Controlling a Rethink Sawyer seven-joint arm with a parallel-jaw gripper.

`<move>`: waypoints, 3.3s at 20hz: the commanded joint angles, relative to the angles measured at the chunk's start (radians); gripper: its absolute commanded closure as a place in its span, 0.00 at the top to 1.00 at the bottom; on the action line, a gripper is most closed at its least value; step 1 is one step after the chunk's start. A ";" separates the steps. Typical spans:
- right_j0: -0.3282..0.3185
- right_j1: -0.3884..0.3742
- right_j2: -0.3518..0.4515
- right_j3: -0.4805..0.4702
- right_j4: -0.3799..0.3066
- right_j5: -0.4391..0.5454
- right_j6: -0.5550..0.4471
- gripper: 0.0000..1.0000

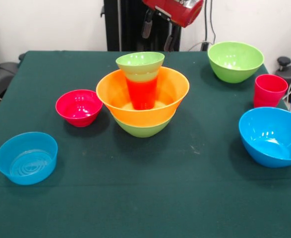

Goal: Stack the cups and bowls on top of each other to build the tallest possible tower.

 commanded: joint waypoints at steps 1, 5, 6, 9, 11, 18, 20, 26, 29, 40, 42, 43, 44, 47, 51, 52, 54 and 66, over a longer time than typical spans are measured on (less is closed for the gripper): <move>-0.029 -0.029 0.086 -0.023 -0.069 0.011 -0.120 1.00; 0.009 0.039 0.120 -0.131 0.005 0.057 0.010 1.00; 0.026 0.056 0.119 -0.161 0.014 0.068 0.045 1.00; 0.068 0.109 0.103 -0.239 0.049 0.091 0.162 1.00; 0.105 0.145 0.076 -0.289 0.061 0.119 0.231 1.00; 0.160 0.241 0.045 -0.388 0.136 0.135 0.318 1.00; 0.174 0.274 0.028 -0.416 0.148 0.119 0.337 1.00; 0.210 0.384 -0.017 -0.501 0.172 0.071 0.383 1.00; 0.214 0.424 -0.027 -0.535 0.178 0.027 0.379 1.00; 0.202 0.573 -0.033 -0.742 0.225 0.064 0.380 1.00; 0.216 0.567 -0.049 -0.755 0.243 0.100 0.406 1.00; 0.223 0.549 -0.053 -0.733 0.252 0.101 0.413 1.00; 0.227 0.547 -0.056 -0.737 0.261 0.116 0.414 1.00; 0.230 0.542 -0.069 -0.731 0.270 0.139 0.391 1.00; 0.217 0.516 -0.051 -0.673 0.272 0.139 0.295 1.00; 0.216 0.499 -0.045 -0.640 0.275 0.133 0.283 1.00; 0.216 0.471 -0.039 -0.592 0.278 0.132 0.261 1.00; 0.224 0.430 0.016 -0.400 0.224 -0.001 0.104 1.00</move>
